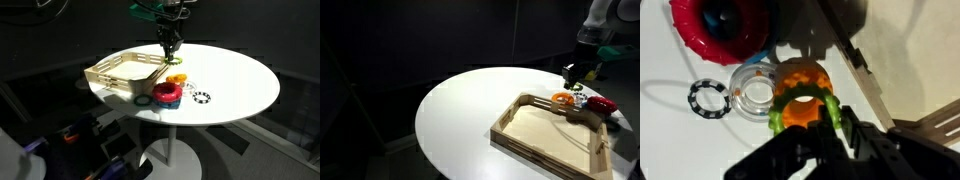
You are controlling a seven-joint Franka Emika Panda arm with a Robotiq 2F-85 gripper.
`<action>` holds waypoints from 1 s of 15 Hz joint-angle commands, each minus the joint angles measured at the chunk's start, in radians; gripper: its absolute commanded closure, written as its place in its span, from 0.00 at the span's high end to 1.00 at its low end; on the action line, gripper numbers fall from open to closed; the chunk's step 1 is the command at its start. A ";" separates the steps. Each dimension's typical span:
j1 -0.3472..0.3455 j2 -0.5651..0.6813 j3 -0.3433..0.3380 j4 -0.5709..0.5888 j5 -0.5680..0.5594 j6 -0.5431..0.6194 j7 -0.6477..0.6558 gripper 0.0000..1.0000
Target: Remove the ring from the box
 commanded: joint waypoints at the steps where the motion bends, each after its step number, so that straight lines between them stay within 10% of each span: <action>1: -0.024 -0.035 -0.016 -0.051 -0.019 -0.016 0.017 0.07; 5: -0.044 -0.030 -0.033 -0.088 -0.019 -0.016 0.016 0.07; 7: -0.051 -0.030 -0.038 -0.099 -0.015 -0.022 0.011 0.42; 15: -0.048 -0.070 -0.043 -0.116 0.010 -0.045 -0.023 0.94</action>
